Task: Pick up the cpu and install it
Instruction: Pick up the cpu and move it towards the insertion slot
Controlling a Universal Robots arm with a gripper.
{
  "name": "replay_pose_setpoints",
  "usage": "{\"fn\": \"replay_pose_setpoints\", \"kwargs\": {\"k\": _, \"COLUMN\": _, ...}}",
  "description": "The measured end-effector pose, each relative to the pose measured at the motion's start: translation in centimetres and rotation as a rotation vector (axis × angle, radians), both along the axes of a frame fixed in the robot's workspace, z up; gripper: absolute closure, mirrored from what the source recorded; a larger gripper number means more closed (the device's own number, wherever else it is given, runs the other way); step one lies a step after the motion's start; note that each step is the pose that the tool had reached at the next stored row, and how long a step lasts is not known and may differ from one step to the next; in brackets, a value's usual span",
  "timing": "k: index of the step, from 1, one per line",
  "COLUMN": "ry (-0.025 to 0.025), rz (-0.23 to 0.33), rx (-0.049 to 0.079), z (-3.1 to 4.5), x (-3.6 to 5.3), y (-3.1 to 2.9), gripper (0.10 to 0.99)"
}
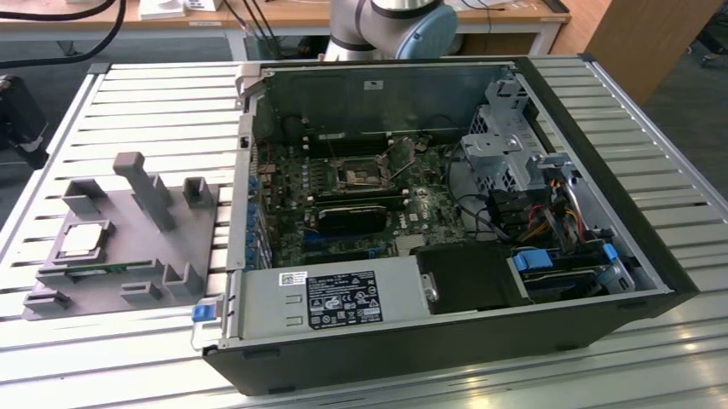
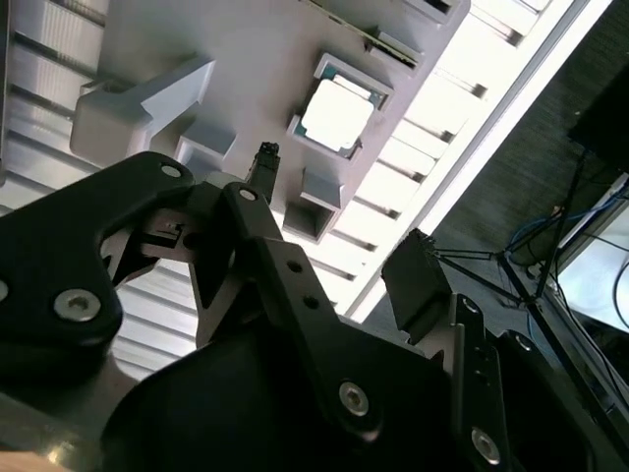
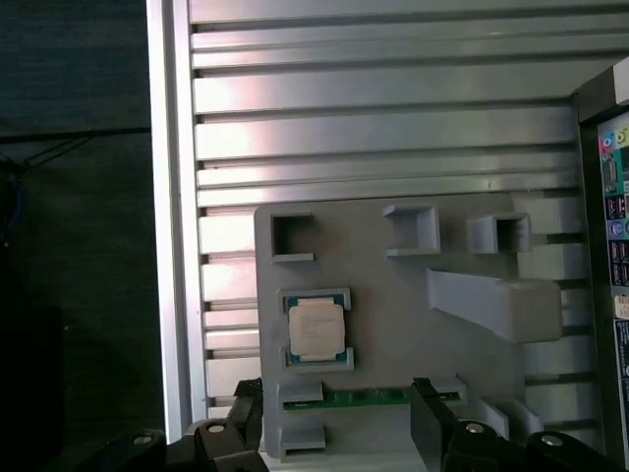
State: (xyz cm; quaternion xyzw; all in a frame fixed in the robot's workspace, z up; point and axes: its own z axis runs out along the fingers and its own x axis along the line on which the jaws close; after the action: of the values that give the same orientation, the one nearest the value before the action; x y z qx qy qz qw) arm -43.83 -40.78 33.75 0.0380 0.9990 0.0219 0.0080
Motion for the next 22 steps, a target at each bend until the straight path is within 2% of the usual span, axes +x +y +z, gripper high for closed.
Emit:
{"fn": "replay_pose_setpoints", "kwargs": {"k": 6, "ry": 0.0000, "rz": 0.000, "rx": 0.000, "z": -0.56, "x": 0.00, "y": 0.00, "gripper": 0.380}}
{"fn": "replay_pose_setpoints", "kwargs": {"k": 22, "ry": 0.0000, "rz": 0.000, "rx": 0.000, "z": -1.26, "x": 0.00, "y": 0.00, "gripper": 0.380}}
